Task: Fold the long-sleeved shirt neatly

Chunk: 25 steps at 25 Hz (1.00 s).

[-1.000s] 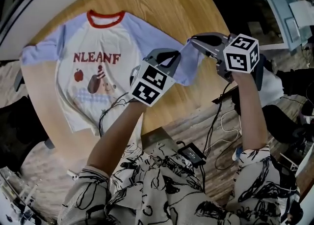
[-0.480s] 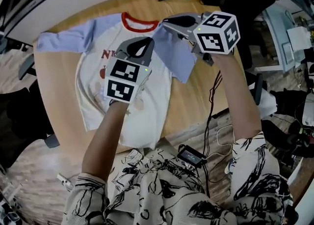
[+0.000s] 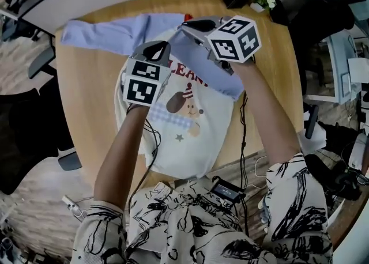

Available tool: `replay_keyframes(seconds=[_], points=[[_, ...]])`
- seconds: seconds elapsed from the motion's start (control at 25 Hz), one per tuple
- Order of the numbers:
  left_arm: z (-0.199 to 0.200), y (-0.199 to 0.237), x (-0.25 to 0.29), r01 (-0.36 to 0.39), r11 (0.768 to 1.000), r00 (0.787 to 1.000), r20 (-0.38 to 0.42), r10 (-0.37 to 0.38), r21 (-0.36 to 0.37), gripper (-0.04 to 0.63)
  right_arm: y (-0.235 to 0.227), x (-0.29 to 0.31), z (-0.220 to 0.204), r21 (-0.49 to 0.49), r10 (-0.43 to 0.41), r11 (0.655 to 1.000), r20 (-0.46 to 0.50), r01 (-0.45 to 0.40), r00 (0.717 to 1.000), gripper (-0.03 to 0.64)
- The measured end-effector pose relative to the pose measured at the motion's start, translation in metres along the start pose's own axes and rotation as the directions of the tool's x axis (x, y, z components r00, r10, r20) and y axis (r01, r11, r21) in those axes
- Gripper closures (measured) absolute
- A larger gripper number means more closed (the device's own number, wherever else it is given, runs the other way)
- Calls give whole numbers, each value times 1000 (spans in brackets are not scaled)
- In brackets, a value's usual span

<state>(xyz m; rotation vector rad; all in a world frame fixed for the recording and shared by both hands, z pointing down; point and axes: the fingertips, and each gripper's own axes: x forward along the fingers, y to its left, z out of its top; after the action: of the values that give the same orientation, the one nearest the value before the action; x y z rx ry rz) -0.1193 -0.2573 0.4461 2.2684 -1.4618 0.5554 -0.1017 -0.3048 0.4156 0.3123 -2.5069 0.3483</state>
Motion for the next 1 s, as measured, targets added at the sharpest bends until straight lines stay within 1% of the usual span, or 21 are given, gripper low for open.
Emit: replay_keyframes(seconds=[0.12, 0.24, 0.4, 0.52, 0.56, 0.6, 0.64, 0.68, 0.76, 0.84, 0.92, 1.0], points=[[-38, 27, 19, -11, 999, 997, -72, 9, -34, 574, -8, 49, -17, 9, -26, 1000, -54, 26, 998, 597], [-71, 47, 36, -16, 998, 992, -130, 7, -65, 574, -16, 96, -38, 10, -51, 999, -129, 53, 990, 597], [-99, 66, 54, -16, 996, 984, -178, -1, -93, 572, -28, 143, -59, 30, -65, 997, -204, 73, 977, 595], [-116, 73, 64, -20, 995, 979, -204, 0, -94, 569, -32, 164, -74, 42, -68, 996, -251, 81, 965, 595], [-122, 76, 65, -34, 995, 975, -221, 13, -89, 561, -33, 169, -80, 48, -72, 995, -266, 87, 961, 590], [-127, 81, 65, -55, 995, 972, -234, 35, -82, 536, -34, 174, -84, 57, -74, 994, -274, 93, 959, 548], [-129, 86, 63, -81, 994, 970, -234, 61, -78, 507, -36, 177, -84, 71, -77, 992, -267, 99, 961, 457], [-128, 92, 59, -105, 991, 973, -215, 85, -84, 486, -38, 179, -81, 90, -81, 990, -245, 106, 966, 411], [-123, 103, 47, -144, 982, 980, -156, 125, -118, 482, -44, 178, -66, 129, -93, 985, -179, 117, 980, 407], [-121, 118, 31, -178, 970, 981, -112, 160, -167, 460, -49, 177, -50, 138, -95, 984, -138, 114, 986, 393], [-119, 140, 12, -213, 951, 976, -87, 199, -226, 409, -50, 183, -34, 105, -80, 990, -134, 94, 988, 358], [-118, 167, -9, -253, 929, 967, -62, 246, -271, 371, -47, 189, -14, 54, -65, 996, -138, 74, 988, 348]])
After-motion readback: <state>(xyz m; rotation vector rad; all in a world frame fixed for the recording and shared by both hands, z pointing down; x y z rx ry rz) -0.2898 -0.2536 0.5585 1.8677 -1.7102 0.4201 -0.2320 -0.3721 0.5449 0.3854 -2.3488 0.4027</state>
